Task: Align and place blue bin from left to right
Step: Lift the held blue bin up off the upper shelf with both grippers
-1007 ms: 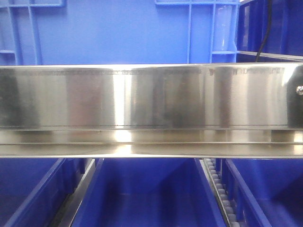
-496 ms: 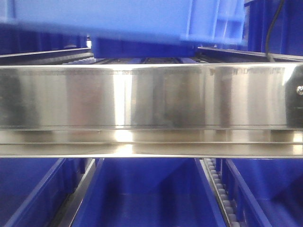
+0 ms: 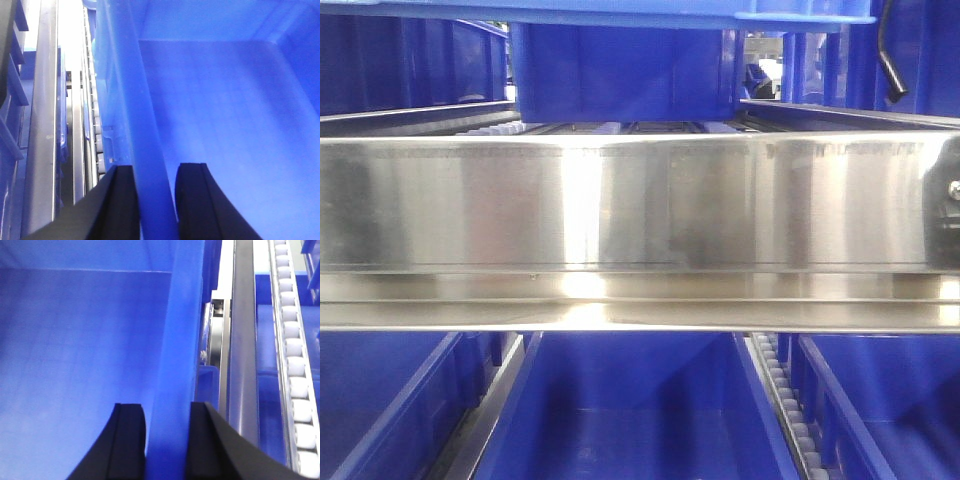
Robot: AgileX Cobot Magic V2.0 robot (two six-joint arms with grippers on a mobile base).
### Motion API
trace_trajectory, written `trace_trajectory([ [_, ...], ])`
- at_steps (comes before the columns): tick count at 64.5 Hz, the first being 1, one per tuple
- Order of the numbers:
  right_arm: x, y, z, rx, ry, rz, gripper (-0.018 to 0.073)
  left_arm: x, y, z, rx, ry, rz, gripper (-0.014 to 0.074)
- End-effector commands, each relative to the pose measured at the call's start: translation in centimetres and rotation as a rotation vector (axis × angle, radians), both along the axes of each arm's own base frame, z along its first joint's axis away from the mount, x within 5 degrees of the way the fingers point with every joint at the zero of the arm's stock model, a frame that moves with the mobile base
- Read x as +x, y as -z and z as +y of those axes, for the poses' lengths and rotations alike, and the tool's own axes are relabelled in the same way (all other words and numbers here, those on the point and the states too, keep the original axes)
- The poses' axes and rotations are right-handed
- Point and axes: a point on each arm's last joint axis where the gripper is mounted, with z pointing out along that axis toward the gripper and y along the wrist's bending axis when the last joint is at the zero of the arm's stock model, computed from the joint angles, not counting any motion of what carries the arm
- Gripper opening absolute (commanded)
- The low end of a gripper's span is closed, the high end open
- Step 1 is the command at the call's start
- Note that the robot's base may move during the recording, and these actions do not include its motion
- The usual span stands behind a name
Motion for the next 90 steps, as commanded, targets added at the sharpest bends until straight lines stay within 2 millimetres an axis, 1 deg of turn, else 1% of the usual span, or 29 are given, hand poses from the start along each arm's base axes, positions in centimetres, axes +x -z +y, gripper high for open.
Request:
trace_trajectory([
  [1, -0.7, -2.6, -1.0, 0.037, 0.015, -0.143, -0.0152, -0.3, -1.2, 0.1, 0.021, 0.003, -0.086, -0.0111],
  [12, -0.7, -2.6, -1.0, 0.037, 0.015, -0.143, -0.0152, 0.8, -0.1, 0.0, 0.026, 0.004, -0.057, -0.0111],
  [18, -0.7, -2.6, -0.9, 0.037, 0.015, -0.144, -0.0152, 1.0, 0.0, -0.1, 0.026, 0.004, -0.052, -0.0111],
  [90, -0.6, -2.7, -0.9, 0.045, 0.015, -0.158, -0.0152, 1.0, 0.1, -0.1, 0.026, 0.004, -0.052, -0.0111],
])
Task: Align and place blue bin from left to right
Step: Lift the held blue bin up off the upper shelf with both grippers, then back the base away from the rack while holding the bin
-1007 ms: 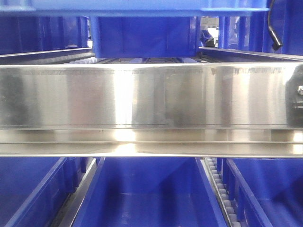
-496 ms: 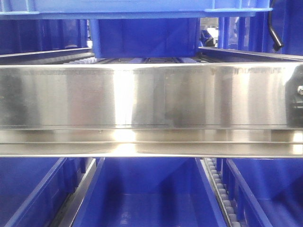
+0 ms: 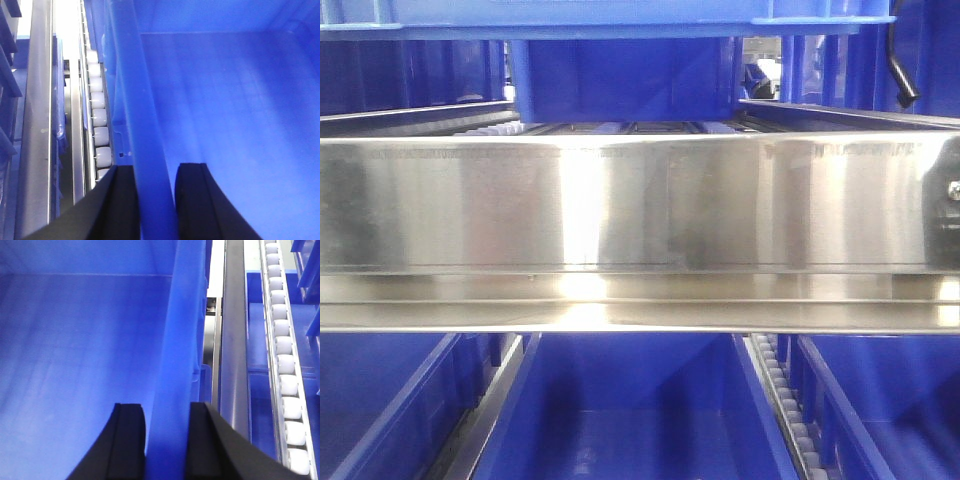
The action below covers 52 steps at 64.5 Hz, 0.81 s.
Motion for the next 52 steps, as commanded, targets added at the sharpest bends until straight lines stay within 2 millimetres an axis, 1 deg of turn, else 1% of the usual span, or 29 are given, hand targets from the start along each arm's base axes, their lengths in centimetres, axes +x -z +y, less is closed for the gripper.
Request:
trace_trajectory([
  [1, -0.7, -2.8, -0.8, 0.06, 0.004, -0.156, -0.0152, -0.3, -1.3, 0.2, 0.018, 0.003, -0.094, -0.0111],
  [29, -0.6, -2.9, -0.7, 0.067, 0.004, -0.168, -0.0152, -0.3, -1.3, 0.2, 0.018, 0.003, -0.094, -0.0111],
  [42, -0.2, -2.6, -0.5, 0.065, 0.003, -0.165, -0.0152, -0.3, -1.3, 0.2, 0.018, 0.003, -0.094, -0.0111],
  [52, 0.6, -1.8, 0.0, 0.062, 0.003, -0.161, -0.0152, 0.1, -2.0, 0.2, 0.001, -0.003, -0.174, -0.0111],
])
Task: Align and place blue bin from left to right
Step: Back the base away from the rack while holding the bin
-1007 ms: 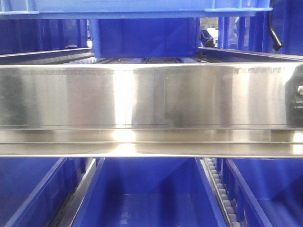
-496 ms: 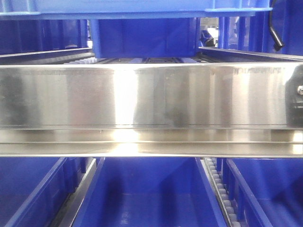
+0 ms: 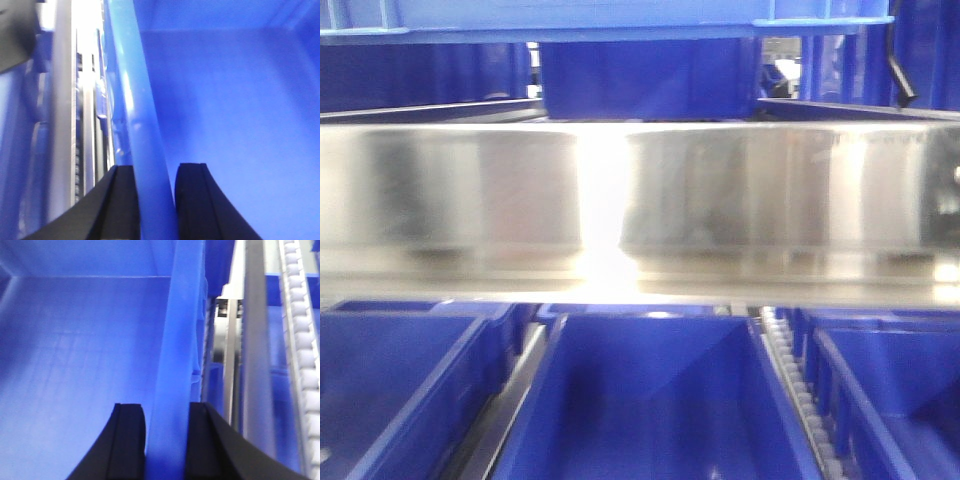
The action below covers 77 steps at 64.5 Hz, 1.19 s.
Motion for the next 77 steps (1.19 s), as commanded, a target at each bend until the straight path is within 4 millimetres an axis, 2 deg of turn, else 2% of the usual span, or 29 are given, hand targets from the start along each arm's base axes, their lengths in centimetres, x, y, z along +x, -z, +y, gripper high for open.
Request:
trace_trajectory([
  [1, 0.2, -1.9, -0.3, 0.054, 0.004, -0.144, -0.0152, 0.0, -1.9, 0.1, 0.001, 0.0, -0.158, -0.0111],
  [12, 0.8, -1.4, 0.1, 0.051, 0.004, -0.139, -0.0152, 0.4, -2.6, 0.1, -0.017, -0.008, -0.248, -0.0111],
  [52, 0.8, -1.4, 0.1, 0.051, 0.004, -0.139, -0.0152, 0.9, -4.2, 0.1, -0.054, -0.022, -0.43, -0.0111],
  [77, 0.8, -1.4, 0.1, 0.051, 0.004, -0.139, -0.0152, 1.0, -4.4, 0.1, -0.059, -0.024, -0.454, -0.0111],
])
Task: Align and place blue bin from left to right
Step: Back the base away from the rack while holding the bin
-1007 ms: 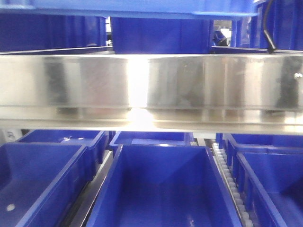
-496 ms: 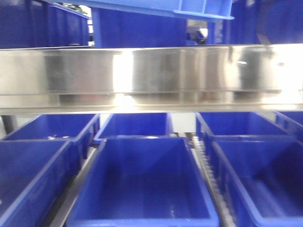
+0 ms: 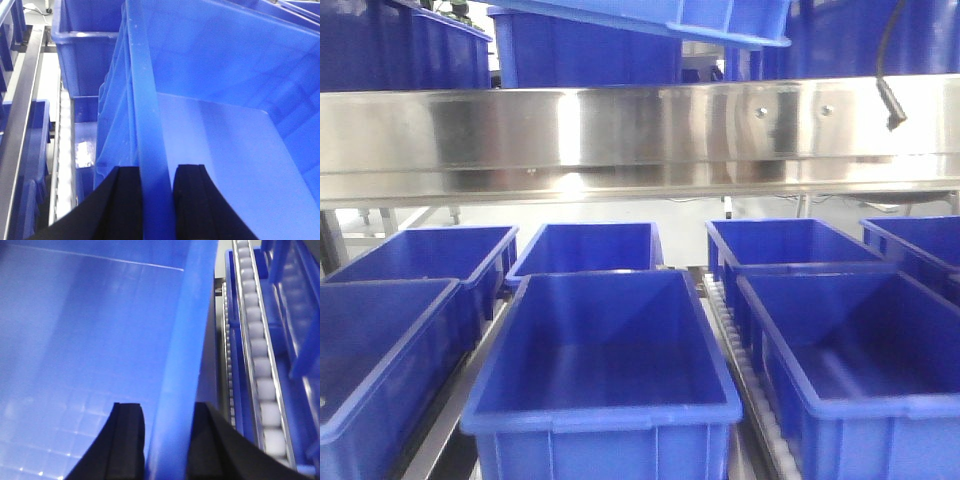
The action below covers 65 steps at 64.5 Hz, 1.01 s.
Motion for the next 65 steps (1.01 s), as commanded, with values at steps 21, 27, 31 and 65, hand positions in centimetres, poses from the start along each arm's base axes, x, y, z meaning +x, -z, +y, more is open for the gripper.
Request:
trace_trajectory([
  [21, -0.58, -2.18, -0.62, 0.021, -0.009, -0.12, -0.0152, -0.51, -2.25, 0.13, -0.016, -0.003, -0.165, -0.0111],
  [27, -0.58, -2.18, -0.62, 0.021, -0.009, -0.12, -0.0152, -0.51, -2.25, 0.13, -0.016, -0.003, -0.165, -0.0111],
  [31, -0.58, -2.18, -0.62, 0.021, -0.009, -0.12, -0.0152, -0.51, -2.25, 0.13, -0.016, -0.003, -0.165, -0.0111],
  [65, -0.58, -2.2, -0.62, 0.022, -0.009, -0.122, -0.0152, -0.51, -2.25, 0.13, -0.016, -0.003, -0.165, -0.0111],
])
